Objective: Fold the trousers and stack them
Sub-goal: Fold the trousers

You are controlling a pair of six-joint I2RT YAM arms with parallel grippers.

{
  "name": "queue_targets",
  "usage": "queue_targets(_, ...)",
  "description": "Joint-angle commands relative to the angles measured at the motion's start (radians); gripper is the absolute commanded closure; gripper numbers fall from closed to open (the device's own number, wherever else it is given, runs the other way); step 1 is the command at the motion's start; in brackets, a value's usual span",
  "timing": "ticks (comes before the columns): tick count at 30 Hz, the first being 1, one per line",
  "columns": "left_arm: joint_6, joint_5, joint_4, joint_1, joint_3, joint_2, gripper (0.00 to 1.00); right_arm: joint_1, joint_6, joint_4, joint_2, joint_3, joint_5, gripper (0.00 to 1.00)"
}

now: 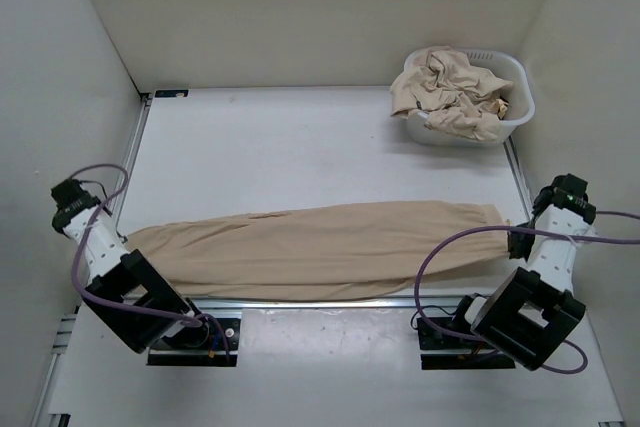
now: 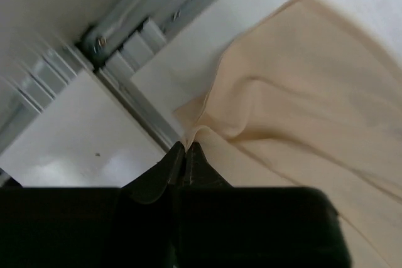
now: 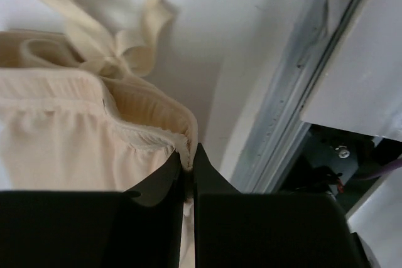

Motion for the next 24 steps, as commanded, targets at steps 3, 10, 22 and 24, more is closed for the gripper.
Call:
queue_targets(3,0.000,-0.041,0.125,0.110,-0.146,-0.057,0.85,-0.063,-0.057,0.056,0.010,-0.084,0.062,1.00)
queue_targets(10,0.000,-0.050,0.125,0.165,-0.146,0.011,0.85,-0.083,-0.066,0.065,0.041,-0.084,0.082,0.92)
queue_targets(22,0.000,0.037,-0.056,0.139,0.024,0.021,0.23,0.048,-0.187,0.079,0.099,0.002,0.016,0.31)
queue_targets(24,0.000,0.100,-0.124,0.063,0.104,0.021,0.23,0.140,-0.187,0.047,0.111,0.031,0.060,0.33)
